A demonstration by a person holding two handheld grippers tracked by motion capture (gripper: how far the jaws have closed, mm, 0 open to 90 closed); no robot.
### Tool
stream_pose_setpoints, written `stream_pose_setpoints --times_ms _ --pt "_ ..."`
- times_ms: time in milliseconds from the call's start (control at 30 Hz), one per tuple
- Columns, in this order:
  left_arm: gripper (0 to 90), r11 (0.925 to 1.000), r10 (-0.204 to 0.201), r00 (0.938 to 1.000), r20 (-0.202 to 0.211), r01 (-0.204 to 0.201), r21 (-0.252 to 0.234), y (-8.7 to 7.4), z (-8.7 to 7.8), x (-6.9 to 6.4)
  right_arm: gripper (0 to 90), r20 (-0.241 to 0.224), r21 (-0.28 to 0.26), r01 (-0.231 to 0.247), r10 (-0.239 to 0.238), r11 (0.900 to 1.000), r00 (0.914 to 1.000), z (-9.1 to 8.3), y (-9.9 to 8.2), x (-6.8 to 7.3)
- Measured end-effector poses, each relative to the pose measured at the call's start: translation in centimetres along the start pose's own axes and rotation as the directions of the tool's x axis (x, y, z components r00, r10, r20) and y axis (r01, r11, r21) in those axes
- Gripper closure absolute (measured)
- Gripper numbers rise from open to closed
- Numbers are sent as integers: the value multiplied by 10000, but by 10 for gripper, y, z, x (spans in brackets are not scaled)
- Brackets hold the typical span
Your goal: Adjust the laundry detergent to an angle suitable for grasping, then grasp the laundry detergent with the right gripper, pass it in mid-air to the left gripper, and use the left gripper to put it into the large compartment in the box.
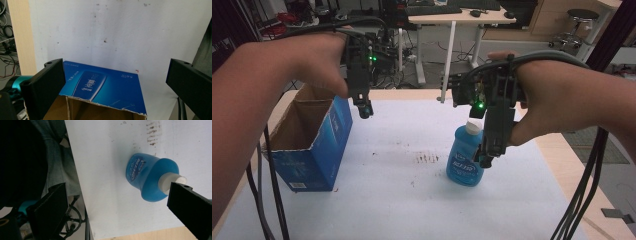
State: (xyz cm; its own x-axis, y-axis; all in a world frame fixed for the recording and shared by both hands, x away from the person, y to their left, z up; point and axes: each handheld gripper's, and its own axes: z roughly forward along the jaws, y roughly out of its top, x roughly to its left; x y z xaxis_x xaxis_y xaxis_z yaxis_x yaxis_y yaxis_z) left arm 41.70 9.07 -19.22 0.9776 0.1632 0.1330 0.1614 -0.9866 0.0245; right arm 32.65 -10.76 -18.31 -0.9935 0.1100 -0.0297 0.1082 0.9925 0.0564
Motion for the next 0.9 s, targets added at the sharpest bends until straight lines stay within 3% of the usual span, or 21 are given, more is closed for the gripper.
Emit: stream_pose_setpoints --times_ms 533,900 --pt "23 9999 -112 9999 114 111 109 -5 7 3 26 4 -93 -26 26 10000 10000 3 -3 -2" --pt "23 10000 2 9998 197 -1 -62 -4 12 5 25 291 -247 -427 434 9988 9986 10 -6 -4"
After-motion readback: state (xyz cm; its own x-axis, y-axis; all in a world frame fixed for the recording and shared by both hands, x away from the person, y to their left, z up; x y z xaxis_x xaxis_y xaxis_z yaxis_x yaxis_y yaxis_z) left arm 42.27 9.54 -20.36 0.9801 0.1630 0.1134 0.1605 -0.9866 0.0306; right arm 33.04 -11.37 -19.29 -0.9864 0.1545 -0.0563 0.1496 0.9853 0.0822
